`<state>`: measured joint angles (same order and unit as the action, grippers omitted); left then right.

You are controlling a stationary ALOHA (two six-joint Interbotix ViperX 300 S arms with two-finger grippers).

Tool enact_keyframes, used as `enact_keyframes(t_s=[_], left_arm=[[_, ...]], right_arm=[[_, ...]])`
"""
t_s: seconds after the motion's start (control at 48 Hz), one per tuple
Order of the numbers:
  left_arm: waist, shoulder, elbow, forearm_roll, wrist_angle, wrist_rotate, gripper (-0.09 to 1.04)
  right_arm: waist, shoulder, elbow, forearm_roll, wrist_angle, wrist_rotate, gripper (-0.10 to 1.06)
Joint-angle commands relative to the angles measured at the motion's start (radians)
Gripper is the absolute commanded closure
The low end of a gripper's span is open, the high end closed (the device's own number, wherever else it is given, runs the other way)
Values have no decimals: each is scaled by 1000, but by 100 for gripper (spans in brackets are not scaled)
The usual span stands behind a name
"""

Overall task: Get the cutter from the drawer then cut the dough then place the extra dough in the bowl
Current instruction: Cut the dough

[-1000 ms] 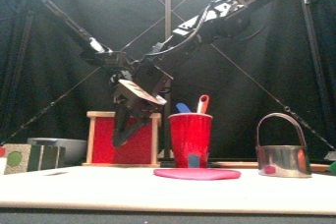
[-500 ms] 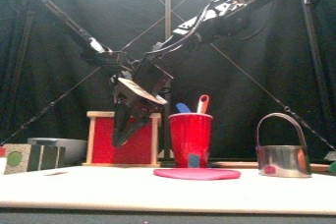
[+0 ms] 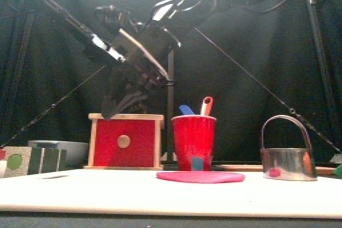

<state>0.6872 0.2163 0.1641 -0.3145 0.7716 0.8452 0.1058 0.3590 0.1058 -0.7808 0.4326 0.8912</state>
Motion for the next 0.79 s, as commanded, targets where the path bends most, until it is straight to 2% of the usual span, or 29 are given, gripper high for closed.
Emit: enact_keyframes(t_s=[0.021,0.25,0.375,0.583,0.792], left_arm=[[8,-60,-32,-8,-51,-2,48],[-3,-135,-5,-58,-123,0,48],[-54,-166,38,-94,-186,-3,48],[-201,-216,158,-153,-360,-3,48],[-383,-287,279,-253,-614,-3,48]], right_arm=[[21,-97,18,-6,-5,3,79],[58,-241,144,-2,-6,6,79],[75,-333,236,3,-8,9,79],[86,-472,400,67,-23,11,79],[83,-594,541,138,-127,9,78]])
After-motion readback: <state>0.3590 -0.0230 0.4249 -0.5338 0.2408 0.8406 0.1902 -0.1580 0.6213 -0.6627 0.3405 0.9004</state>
